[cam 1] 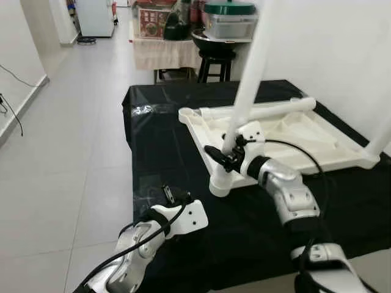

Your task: Building children table

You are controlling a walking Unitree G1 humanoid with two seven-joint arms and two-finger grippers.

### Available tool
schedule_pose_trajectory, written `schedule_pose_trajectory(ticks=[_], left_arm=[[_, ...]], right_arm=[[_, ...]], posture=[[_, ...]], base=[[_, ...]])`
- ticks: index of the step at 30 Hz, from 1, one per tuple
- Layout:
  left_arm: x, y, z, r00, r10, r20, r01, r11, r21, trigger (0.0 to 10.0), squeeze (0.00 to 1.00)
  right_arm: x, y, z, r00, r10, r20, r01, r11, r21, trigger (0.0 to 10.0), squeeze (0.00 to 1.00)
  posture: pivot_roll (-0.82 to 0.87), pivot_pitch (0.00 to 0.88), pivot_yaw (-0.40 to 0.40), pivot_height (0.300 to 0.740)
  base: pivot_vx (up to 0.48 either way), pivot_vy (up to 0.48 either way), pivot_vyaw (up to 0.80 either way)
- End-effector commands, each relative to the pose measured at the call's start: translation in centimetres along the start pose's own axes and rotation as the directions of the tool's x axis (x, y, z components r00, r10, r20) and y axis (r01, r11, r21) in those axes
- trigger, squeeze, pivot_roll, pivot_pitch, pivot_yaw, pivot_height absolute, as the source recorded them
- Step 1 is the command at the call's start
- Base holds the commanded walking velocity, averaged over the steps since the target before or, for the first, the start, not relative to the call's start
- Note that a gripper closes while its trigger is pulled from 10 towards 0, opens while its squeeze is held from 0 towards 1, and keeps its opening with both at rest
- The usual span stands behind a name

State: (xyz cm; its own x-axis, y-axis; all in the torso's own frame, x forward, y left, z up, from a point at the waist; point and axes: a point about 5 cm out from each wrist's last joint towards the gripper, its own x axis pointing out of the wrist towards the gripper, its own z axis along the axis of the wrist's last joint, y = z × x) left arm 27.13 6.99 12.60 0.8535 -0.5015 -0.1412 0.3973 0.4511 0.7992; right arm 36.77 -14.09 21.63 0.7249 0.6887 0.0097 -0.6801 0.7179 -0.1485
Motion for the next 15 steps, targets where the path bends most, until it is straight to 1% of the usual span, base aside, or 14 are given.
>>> schedule_pose_trajectory(ticks=[1, 2, 3, 4, 5, 6, 7, 8, 10, 11, 12, 13, 14, 15], left_arm=[[0.0, -0.3, -0.3, 1.0, -0.017, -0.02, 0.017, 1.0, 0.002, 10.0, 0.0], [0.0, -0.3, -0.4, 1.0, -0.018, -0.022, 0.018, 1.0, 0.003, 10.0, 0.0], [0.0, -0.3, -0.4, 1.0, -0.018, -0.022, 0.018, 1.0, 0.003, 10.0, 0.0], [0.1, -0.2, -0.4, 1.0, -0.017, -0.023, 0.018, 1.0, 0.004, 10.0, 0.0], [0.1, -0.2, -0.5, 1.0, -0.018, -0.025, 0.018, 1.0, 0.005, 10.0, 0.0], [0.1, -0.2, -0.5, 1.0, -0.018, -0.025, 0.018, 1.0, 0.005, 10.0, 0.0], [0.1, -0.2, -0.6, 0.999, -0.018, -0.027, 0.018, 1.0, 0.006, 10.0, 0.0], [0.1, -0.2, -0.6, 0.999, -0.018, -0.027, 0.018, 1.0, 0.006, 10.0, 0.0], [0.2, -0.2, -0.8, 0.999, -0.018, -0.03, 0.018, 1.0, 0.005, 10.0, 0.0], [0.3, -0.1, -0.9, 0.999, -0.018, -0.032, 0.019, 1.0, 0.005, 10.0, 0.0], [0.3, -0.1, -0.9, 0.999, -0.018, -0.032, 0.019, 1.0, 0.005, 10.0, 0.0], [0.3, -0.1, -1.1, 0.999, -0.02, -0.034, 0.02, 1.0, 0.005, 10.0, 0.0], [0.3, -0.1, -1.1, 0.999, -0.02, -0.034, 0.02, 1.0, 0.005, 10.0, 0.0], [0.3, -0.2, -1.1, 0.999, -0.02, -0.035, 0.02, 1.0, 0.006, 10.0, 0.0]], right_arm=[[0.1, 0.4, 1.0, 0.997, 0.072, 0.037, -0.071, 0.997, -0.034, 10.0, 1.0], [0.0, 0.6, 1.4, 0.989, 0.143, 0.039, -0.141, 0.989, -0.051, 10.0, 1.0], [0.0, 0.6, 1.4, 0.989, 0.143, 0.039, -0.141, 0.989, -0.051, 10.0, 1.0], [0.1, 0.8, 1.7, 0.974, 0.225, 0.024, -0.222, 0.971, -0.092, 10.0, 0.0], [0.2, 0.8, 1.9, 0.957, 0.289, 0.018, -0.287, 0.953, -0.095, 10.0, 0.0], [0.2, 0.8, 1.9, 0.957, 0.289, 0.018, -0.287, 0.953, -0.095, 10.0, 0.0], [0.3, 1.0, 2.0, 0.932, 0.362, 0.012, -0.359, 0.928, -0.098, 10.0, 0.0], [0.3, 1.0, 2.0, 0.932, 0.362, 0.012, -0.359, 0.928, -0.098, 10.0, 0.0], [1.0, 1.0, 1.8, 0.883, 0.469, -0.029, -0.469, 0.88, -0.076, 10.0, 0.0], [1.4, 1.0, 1.5, 0.867, 0.496, -0.056, -0.499, 0.865, -0.059, 10.0, 0.0], [1.4, 1.0, 1.5, 0.867, 0.496, -0.056, -0.499, 0.865, -0.059, 10.0, 0.0], [2.2, 1.0, 0.6, 0.868, 0.49, -0.079, -0.49, 0.871, 0.018, 3.2, 0.0], [2.2, 1.0, 0.6, 0.868, 0.49, -0.079, -0.49, 0.871, 0.018, 3.2, 0.0], [2.4, 1.0, 0.2, 0.874, 0.48, -0.078, -0.477, 0.877, 0.053, 3.2, 0.0]], posture=[[0.04, 0.032, -0.078, 0.74], [0.05, 0.03, -0.078, 0.74], [0.05, 0.03, -0.078, 0.74], [0.05, 0.028, -0.08, 0.74], [0.06, 0.028, -0.081, 0.74], [0.06, 0.028, -0.081, 0.74], [0.06, 0.024, -0.085, 0.74], [0.06, 0.024, -0.085, 0.74], [0.08, 0.016, -0.085, 0.74], [0.08, 0.014, -0.078, 0.74], [0.08, 0.014, -0.078, 0.74], [0.08, 0.01, -0.073, 0.74], [0.08, 0.01, -0.073, 0.74], [0.08, 0.01, -0.073, 0.74]], base=[[0.0, 0.0, 0.0], [0.0, 0.0, 0.0], [0.0, 0.0, 0.0], [0.0, 0.0, 0.0], [0.0, 0.0, 0.0], [0.0, 0.0, 0.0], [0.0, 0.0, 0.0], [0.0, 0.0, 0.0], [0.0, 0.0, 0.0], [0.0, 0.0, 0.0], [0.0, 0.0, 0.0], [0.0, 0.0, 0.0], [0.0, 0.0, 0.0], [0.0, 0.0, 0.0]])
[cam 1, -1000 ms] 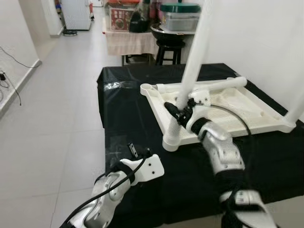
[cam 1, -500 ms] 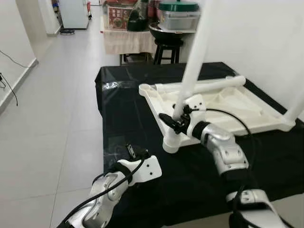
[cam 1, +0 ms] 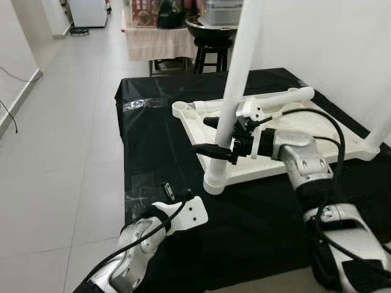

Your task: Building children table

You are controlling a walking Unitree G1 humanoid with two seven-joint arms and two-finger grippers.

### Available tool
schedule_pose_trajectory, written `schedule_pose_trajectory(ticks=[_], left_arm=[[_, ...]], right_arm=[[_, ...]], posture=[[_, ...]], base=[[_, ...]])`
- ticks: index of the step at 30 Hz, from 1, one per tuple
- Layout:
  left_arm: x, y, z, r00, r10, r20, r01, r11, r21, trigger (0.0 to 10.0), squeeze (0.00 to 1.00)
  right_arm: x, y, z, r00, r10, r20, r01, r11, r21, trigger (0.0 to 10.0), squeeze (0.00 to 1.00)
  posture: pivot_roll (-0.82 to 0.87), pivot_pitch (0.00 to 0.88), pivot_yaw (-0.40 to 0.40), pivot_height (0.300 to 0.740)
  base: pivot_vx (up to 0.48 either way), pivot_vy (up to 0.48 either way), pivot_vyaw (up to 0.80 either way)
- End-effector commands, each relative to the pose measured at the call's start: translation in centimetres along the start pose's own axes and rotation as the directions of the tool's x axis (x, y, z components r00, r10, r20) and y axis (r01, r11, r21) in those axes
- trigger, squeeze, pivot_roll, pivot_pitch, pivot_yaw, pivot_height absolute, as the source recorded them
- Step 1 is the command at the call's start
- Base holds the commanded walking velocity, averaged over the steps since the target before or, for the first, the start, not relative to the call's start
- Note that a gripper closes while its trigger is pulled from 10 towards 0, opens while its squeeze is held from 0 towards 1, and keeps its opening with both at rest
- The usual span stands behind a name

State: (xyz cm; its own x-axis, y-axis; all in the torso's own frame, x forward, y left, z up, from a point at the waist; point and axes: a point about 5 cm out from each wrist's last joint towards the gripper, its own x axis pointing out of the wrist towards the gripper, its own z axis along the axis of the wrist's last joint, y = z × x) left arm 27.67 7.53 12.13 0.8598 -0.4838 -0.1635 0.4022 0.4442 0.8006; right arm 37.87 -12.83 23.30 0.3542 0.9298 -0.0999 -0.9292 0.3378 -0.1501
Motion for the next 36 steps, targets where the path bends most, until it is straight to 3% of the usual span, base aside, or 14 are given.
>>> schedule_pose_trajectory(ticks=[1, 2, 4, 13, 18, 20, 21, 22, 23, 25, 27, 34, 35, 36], left_arm=[[0.1, -0.2, -0.3, 1.0, -0.013, -0.006, 0.013, 1.0, 0.002, 10.0, 0.0], [0.1, -0.3, -0.3, 1.0, -0.014, -0.007, 0.014, 1.0, 0.002, 10.0, 0.0], [0.0, -0.3, -0.3, 1.0, -0.015, -0.007, 0.015, 1.0, 0.002, 10.0, 0.0], [-0.1, -0.3, -0.2, 1.0, -0.013, -0.005, 0.013, 1.0, -0.001, 10.0, 0.0], [-0.2, -0.2, -0.1, 1.0, -0.014, -0.003, 0.014, 1.0, -0.002, 10.0, 0.0], [-0.2, -0.2, -0.1, 1.0, -0.015, -0.001, 0.015, 1.0, -0.002, 10.0, 0.0], [-0.2, -0.2, -0.1, 1.0, -0.015, -0.001, 0.015, 1.0, -0.002, 10.0, 0.0], [-0.2, -0.1, -0.1, 1.0, -0.016, 0.001, 0.016, 1.0, -0.002, 10.0, 0.0], [-0.2, -0.1, -0.1, 1.0, -0.017, 0.002, 0.017, 1.0, -0.001, 10.0, 0.0], [-0.2, -0.1, -0.2, 1.0, -0.018, 0.002, 0.018, 1.0, -0.001, 10.0, 0.0], [-0.1, -0.1, -0.2, 1.0, -0.02, 0.003, 0.02, 1.0, -0.002, 10.0, 0.0], [0.0, -0.1, -0.2, 1.0, -0.022, 0.004, 0.022, 1.0, -0.005, 10.0, 0.0], [0.0, -0.1, -0.2, 1.0, -0.022, 0.003, 0.022, 1.0, -0.006, 10.0, 0.0], [0.0, -0.1, -0.2, 1.0, -0.021, 0.002, 0.021, 1.0, -0.006, 10.0, 0.0]], right_arm=[[1.2, 0.7, -1.4, 0.998, 0.045, -0.034, -0.043, 0.997, 0.064, 3.2, 0.0], [1.4, 0.5, -2.1, 0.998, 0.001, -0.056, 0.004, 0.996, 0.087, 0.0, 0.0], [1.3, 0.3, -3.3, 0.993, -0.09, -0.079, 0.098, 0.989, 0.109, 0.0, 0.0], [-0.1, -0.6, -3.7, 0.976, -0.205, -0.079, 0.211, 0.975, 0.076, 0.0, 0.0], [-0.5, -0.5, -4.9, 0.925, -0.36, -0.124, 0.374, 0.919, 0.123, 0.0, 0.0], [0.3, 1.4, -7.5, 0.754, -0.621, -0.215, 0.657, 0.709, 0.258, 0.0, 0.0], [0.3, 1.4, -7.5, 0.754, -0.621, -0.215, 0.657, 0.709, 0.258, 0.0, 0.0], [1.7, 5.2, -9.4, 0.695, -0.657, -0.294, 0.719, 0.629, 0.295, 0.0, 0.0], [3.0, 7.2, -9.6, 0.73, -0.621, -0.285, 0.683, 0.66, 0.312, 0.0, 0.0], [3.9, 8.4, -9.7, 0.757, -0.594, -0.272, 0.653, 0.683, 0.326, 0.0, 0.0], [5.0, 8.3, -9.5, 0.775, -0.581, -0.249, 0.632, 0.706, 0.32, 0.0, 0.0], [5.1, 5.0, -7.7, 0.761, -0.616, -0.201, 0.648, 0.715, 0.262, 0.0, 0.0], [5.2, 4.1, -6.6, 0.768, -0.613, -0.187, 0.641, 0.731, 0.233, 1.8, 0.0], [5.2, 3.9, -5.6, 0.761, -0.621, -0.186, 0.649, 0.731, 0.212, 1.8, 0.0]], posture=[[0.08, 0.01, -0.073, 0.74], [0.09, 0.01, -0.072, 0.74], [0.1, 0.015, -0.069, 0.74], [0.1, 0.031, -0.078, 0.74], [0.1, 0.047, -0.1, 0.74], [0.1, 0.045, -0.117, 0.74], [0.1, 0.045, -0.117, 0.74], [0.09, 0.054, -0.108, 0.74], [0.1, 0.051, -0.112, 0.74], [0.1, 0.051, -0.112, 0.74], [0.1, 0.045, -0.103, 0.74], [0.09, 0.042, -0.107, 0.74], [0.09, 0.041, -0.108, 0.74], [0.09, 0.041, -0.106, 0.74]], base=[[0.0, 0.0, 0.0], [0.0, 0.0, 0.0], [0.0, 0.0, 0.0], [0.0, 0.0, 0.0], [0.0, 0.0, 0.0], [0.0, 0.0, 0.0], [0.0, 0.0, 0.0], [0.0, 0.0, 0.0], [0.0, 0.0, 0.0], [0.0, 0.0, 0.0], [0.0, 0.0, 0.0], [0.0, 0.0, 0.0], [0.0, 0.0, 0.0], [0.0, 0.0, 0.0]])
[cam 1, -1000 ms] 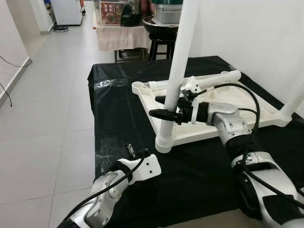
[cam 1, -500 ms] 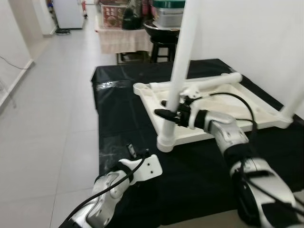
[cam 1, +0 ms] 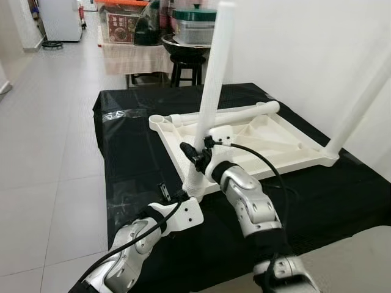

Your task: Building children table

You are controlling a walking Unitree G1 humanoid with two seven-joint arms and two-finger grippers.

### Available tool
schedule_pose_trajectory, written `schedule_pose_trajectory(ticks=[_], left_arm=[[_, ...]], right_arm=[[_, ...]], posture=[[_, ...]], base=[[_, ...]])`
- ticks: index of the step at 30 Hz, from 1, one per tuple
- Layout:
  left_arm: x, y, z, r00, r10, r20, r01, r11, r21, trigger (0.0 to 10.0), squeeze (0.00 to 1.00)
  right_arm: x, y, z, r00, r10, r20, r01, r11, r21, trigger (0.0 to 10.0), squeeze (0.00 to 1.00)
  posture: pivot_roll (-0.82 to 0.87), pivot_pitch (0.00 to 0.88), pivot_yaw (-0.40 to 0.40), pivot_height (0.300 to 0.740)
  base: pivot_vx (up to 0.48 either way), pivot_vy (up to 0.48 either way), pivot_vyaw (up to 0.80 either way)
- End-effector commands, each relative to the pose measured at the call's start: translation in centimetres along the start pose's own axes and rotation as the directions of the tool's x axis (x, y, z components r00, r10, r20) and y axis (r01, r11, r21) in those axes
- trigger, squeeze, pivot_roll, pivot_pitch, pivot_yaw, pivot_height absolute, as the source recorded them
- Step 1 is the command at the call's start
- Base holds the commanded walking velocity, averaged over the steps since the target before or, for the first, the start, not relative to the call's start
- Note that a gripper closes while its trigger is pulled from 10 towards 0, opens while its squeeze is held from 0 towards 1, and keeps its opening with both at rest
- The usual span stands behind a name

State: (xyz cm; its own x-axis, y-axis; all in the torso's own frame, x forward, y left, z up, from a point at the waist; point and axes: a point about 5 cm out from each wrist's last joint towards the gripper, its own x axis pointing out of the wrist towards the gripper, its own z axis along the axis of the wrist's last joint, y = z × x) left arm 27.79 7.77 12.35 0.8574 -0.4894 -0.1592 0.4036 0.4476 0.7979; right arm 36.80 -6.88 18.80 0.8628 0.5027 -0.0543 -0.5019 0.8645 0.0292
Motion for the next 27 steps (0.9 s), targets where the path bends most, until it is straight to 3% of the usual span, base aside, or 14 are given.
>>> schedule_pose_trajectory(ticks=[1, 2, 3, 4, 5, 6, 10, 11, 12, 13, 16, 22, 23, 27], left_arm=[[0.0, -0.4, -0.1, 1.0, -0.021, -0.005, 0.021, 1.0, -0.002, 10.0, 0.0], [0.0, -0.4, -0.1, 1.0, -0.021, -0.005, 0.021, 1.0, -0.002, 10.0, 0.0], [0.0, -0.4, -0.1, 1.0, -0.021, -0.005, 0.021, 1.0, -0.002, 10.0, 0.0], [0.0, -0.4, -0.1, 1.0, -0.021, -0.005, 0.021, 1.0, -0.002, 10.0, 0.0], [0.0, -0.4, 0.0, 1.0, -0.021, -0.004, 0.021, 1.0, -0.002, 10.0, 0.0], [0.0, -0.4, 0.0, 1.0, -0.021, -0.004, 0.021, 1.0, -0.002, 10.0, 0.0], [0.1, -0.5, 0.2, 1.0, -0.02, -0.002, 0.02, 1.0, -0.002, 10.0, 0.0], [0.1, -0.5, 0.3, 1.0, -0.019, -0.002, 0.019, 1.0, -0.002, 10.0, 0.0], [0.1, -0.5, 0.3, 1.0, -0.019, -0.002, 0.019, 1.0, -0.002, 10.0, 0.0], [0.2, -0.6, 0.3, 1.0, -0.019, -0.002, 0.019, 1.0, -0.003, 10.0, 0.0], [0.3, -0.7, 0.5, 1.0, -0.014, 0.002, 0.014, 1.0, 0.011, 10.0, 0.0], [0.4, -1.1, 0.9, 0.999, -0.044, 0.028, 0.044, 0.999, 0.014, 10.0, 0.0], [0.4, -1.0, 1.1, 0.999, -0.034, 0.038, 0.035, 0.999, -0.012, 10.0, 0.0], [0.3, -0.7, 1.2, 0.999, -0.015, 0.044, 0.017, 0.999, -0.044, 10.0, 0.0]], right_arm=[[-0.3, -0.6, -2.1, 0.993, -0.033, -0.111, 0.034, 0.999, 0.007, 1.8, 0.0], [-0.1, -1.0, -0.9, 0.995, -0.037, -0.09, 0.035, 0.999, -0.021, 10.0, 0.0], [0.1, -1.4, 0.4, 0.999, 0.01, -0.048, -0.012, 1.0, -0.028, 10.0, 0.27], [0.1, -1.4, 0.4, 0.999, 0.01, -0.048, -0.012, 1.0, -0.028, 10.0, 0.27], [0.2, -1.6, 1.6, 0.995, 0.1, -0.001, -0.1, 0.994, -0.042, 10.0, 1.0], [0.2, -1.6, 1.6, 0.995, 0.1, -0.001, -0.1, 0.994, -0.042, 10.0, 1.0], [-0.4, -2.1, 3.9, 0.918, 0.387, 0.08, -0.375, 0.917, -0.139, 10.0, 1.0], [-0.7, -2.4, 4.0, 0.886, 0.46, 0.059, -0.445, 0.879, -0.173, 10.0, 0.27], [-0.7, -2.4, 4.0, 0.886, 0.46, 0.059, -0.445, 0.879, -0.173, 10.0, 0.27], [-0.9, -2.7, 3.9, 0.852, 0.524, 0.022, -0.511, 0.839, -0.189, 10.0, 0.0], [-1.1, -3.1, 3.4, 0.799, 0.6, -0.045, -0.596, 0.779, -0.196, 10.0, 0.0], [-0.6, -3.4, 3.0, 0.81, 0.581, -0.079, -0.585, 0.792, -0.177, 10.0, 0.0], [-0.3, -3.8, 2.2, 0.829, 0.549, -0.107, -0.56, 0.818, -0.131, 0.0, 0.0], [-0.3, -4.0, 1.9, 0.832, 0.542, -0.119, -0.553, 0.826, -0.109, 0.0, 0.0]], posture=[[0.09, 0.041, -0.106, 0.74], [0.08, 0.037, -0.1, 0.74], [0.09, 0.038, -0.096, 0.74], [0.09, 0.038, -0.096, 0.74], [0.09, 0.037, -0.097, 0.74], [0.09, 0.037, -0.097, 0.74], [0.09, 0.04, -0.109, 0.74], [0.1, 0.038, -0.114, 0.74], [0.1, 0.038, -0.114, 0.74], [0.1, 0.033, -0.118, 0.74], [0.11, 0.029, -0.12, 0.74], [0.11, 0.021, -0.118, 0.74], [0.11, 0.018, -0.121, 0.74], [0.11, 0.018, -0.121, 0.74]], base=[[0.0, 0.0, 0.0], [0.0, 0.0, 0.0], [0.0, 0.0, 0.0], [0.0, 0.0, 0.0], [0.0, 0.0, 0.0], [0.0, 0.0, 0.0], [0.0, 0.0, 0.0], [0.0, 0.0, 0.0], [0.0, 0.0, 0.0], [0.0, 0.0, 0.0], [0.0, 0.0, 0.0], [0.0, 0.0, 0.0], [0.0, 0.0, 0.0], [0.0, 0.0, 0.0]])
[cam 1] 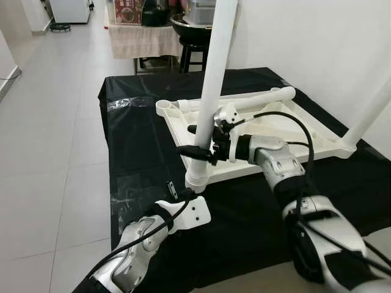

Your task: Building children table

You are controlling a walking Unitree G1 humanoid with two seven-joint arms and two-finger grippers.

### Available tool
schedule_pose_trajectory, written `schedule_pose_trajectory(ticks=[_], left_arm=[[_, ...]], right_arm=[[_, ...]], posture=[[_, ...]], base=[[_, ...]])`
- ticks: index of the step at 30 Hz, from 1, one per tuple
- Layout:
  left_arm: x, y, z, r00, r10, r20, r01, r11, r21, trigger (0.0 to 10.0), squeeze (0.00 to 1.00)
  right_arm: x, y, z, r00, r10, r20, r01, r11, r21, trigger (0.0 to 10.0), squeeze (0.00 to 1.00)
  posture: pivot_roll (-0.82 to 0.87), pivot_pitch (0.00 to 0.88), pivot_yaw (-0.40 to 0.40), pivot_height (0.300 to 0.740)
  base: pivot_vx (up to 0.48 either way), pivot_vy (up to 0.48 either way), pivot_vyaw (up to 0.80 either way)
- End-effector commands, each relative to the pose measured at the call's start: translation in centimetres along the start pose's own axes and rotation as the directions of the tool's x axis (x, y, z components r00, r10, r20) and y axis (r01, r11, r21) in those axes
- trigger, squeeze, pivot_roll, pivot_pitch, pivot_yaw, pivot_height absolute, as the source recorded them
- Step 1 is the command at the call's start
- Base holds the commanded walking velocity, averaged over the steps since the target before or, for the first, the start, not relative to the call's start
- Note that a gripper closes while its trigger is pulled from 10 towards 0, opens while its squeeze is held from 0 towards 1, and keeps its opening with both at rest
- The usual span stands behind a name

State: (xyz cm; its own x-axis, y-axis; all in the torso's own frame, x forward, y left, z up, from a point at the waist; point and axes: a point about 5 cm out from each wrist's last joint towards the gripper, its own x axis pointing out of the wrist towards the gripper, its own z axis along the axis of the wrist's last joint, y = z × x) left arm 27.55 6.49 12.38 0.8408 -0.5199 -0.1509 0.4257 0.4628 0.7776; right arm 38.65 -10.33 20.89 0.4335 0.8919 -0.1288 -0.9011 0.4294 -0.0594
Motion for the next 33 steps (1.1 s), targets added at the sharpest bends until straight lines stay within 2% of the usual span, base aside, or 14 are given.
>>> schedule_pose_trajectory(ticks=[1, 6, 11, 13, 14, 16, 18, 25, 26, 27, 28, 29, 30, 33], left_arm=[[-0.2, 1.5, 0.3, 0.995, 0.097, 0.005, -0.094, 0.978, -0.188, 10.0, 0.0], [-1.6, 4.5, -0.5, 0.958, 0.275, -0.079, -0.257, 0.703, -0.663, 10.0, 0.0], [-2.5, 4.6, -1.0, 0.953, 0.29, -0.089, -0.269, 0.672, -0.69, 10.0, 0.0], [-3.4, 3.6, -1.5, 0.958, 0.278, -0.065, -0.226, 0.596, -0.77, 10.0, 0.0], [-3.4, 3.6, -1.5, 0.958, 0.278, -0.065, -0.226, 0.596, -0.77, 10.0, 0.0], [-4.1, 2.7, -1.4, 0.968, 0.249, -0.017, -0.171, 0.609, -0.774, 10.0, 0.0], [-4.2, 2.7, -1.5, 0.972, 0.234, 0.001, -0.153, 0.636, -0.757, 10.0, 0.0], [-4.2, 2.4, -1.8, 0.984, 0.17, 0.048, -0.084, 0.693, -0.716, 10.0, 0.0], [-3.6, 2.2, -1.6, 0.989, 0.119, 0.091, -0.023, 0.721, -0.693, 10.0, 0.0], [-3.6, 2.2, -1.6, 0.989, 0.119, 0.091, -0.023, 0.721, -0.693, 10.0, 0.0], [-3.3, 2.1, -1.4, 0.989, 0.099, 0.111, 0.002, 0.735, -0.678, 10.0, 0.0], [-3.3, 2.1, -1.4, 0.989, 0.099, 0.111, 0.002, 0.735, -0.678, 10.0, 0.0], [-3.0, 2.0, -1.2, 0.988, 0.087, 0.126, 0.02, 0.742, -0.671, 10.0, 0.0], [-2.7, 2.2, -1.1, 0.988, 0.084, 0.132, 0.026, 0.745, -0.667, 10.0, 0.0]], right_arm=[[-0.5, -0.2, -1.1, 1.0, -0.009, -0.028, 0.01, 1.0, 0.026, 0.0, 0.0], [-2.3, -0.4, -3.4, 0.998, -0.016, -0.066, 0.019, 0.999, 0.038, 0.0, 0.0], [-3.2, -0.6, -4.3, 0.993, -0.077, -0.091, 0.081, 0.996, 0.035, 0.0, 0.0], [-4.2, -0.7, -6.5, 0.946, -0.277, -0.171, 0.286, 0.958, 0.031, 0.0, 0.0], [-4.2, -0.7, -6.5, 0.946, -0.277, -0.171, 0.286, 0.958, 0.031, 0.0, 0.0], [-3.7, 1.7, -8.6, 0.796, -0.575, -0.186, 0.6, 0.791, 0.119, 0.0, 0.0], [-3.6, 3.3, -8.9, 0.738, -0.648, -0.19, 0.674, 0.721, 0.16, 0.0, 0.0], [-2.6, 4.1, -8.7, 0.725, -0.667, -0.173, 0.688, 0.709, 0.155, 0.0, 0.0], [-1.6, 3.6, -8.0, 0.781, -0.607, -0.149, 0.623, 0.772, 0.122, 10.0, 0.0], [-1.6, 3.6, -8.0, 0.781, -0.607, -0.149, 0.623, 0.772, 0.122, 10.0, 0.0], [-1.3, 3.5, -7.6, 0.819, -0.562, -0.115, 0.573, 0.81, 0.124, 10.0, 0.73], [-1.3, 3.5, -7.6, 0.819, -0.562, -0.115, 0.573, 0.81, 0.124, 10.0, 0.73], [-1.0, 3.6, -7.0, 0.872, -0.484, -0.069, 0.489, 0.862, 0.134, 10.0, 1.0], [-1.0, 3.7, -5.9, 0.946, -0.323, 0.019, 0.319, 0.94, 0.12, 10.0, 1.0]], posture=[[0.11, 0.022, -0.124, 0.74], [0.08, 0.029, -0.115, 0.74], [0.06, 0.033, -0.11, 0.74], [0.04, 0.045, -0.112, 0.74], [0.04, 0.045, -0.112, 0.74], [0.02, 0.067, -0.087, 0.74], [0.01, 0.072, -0.066, 0.74], [0.01, 0.065, -0.049, 0.74], [0.01, 0.068, -0.046, 0.74], [0.01, 0.068, -0.046, 0.74], [0.01, 0.072, -0.043, 0.74], [0.01, 0.072, -0.043, 0.74], [0.01, 0.074, -0.042, 0.74], [0.01, 0.074, -0.045, 0.74]], base=[[0.0, 0.0, 0.0], [0.0, 0.0, 0.0], [0.0, 0.0, 0.0], [0.0, 0.0, 0.0], [0.0, 0.0, 0.0], [0.0, 0.0, 0.0], [0.0, 0.0, 0.0], [0.0, 0.0, 0.0], [0.0, 0.0, 0.0], [0.0, 0.0, 0.0], [0.0, 0.0, 0.0], [0.0, 0.0, 0.0], [0.0, 0.0, 0.0], [0.0, 0.0, 0.0]])
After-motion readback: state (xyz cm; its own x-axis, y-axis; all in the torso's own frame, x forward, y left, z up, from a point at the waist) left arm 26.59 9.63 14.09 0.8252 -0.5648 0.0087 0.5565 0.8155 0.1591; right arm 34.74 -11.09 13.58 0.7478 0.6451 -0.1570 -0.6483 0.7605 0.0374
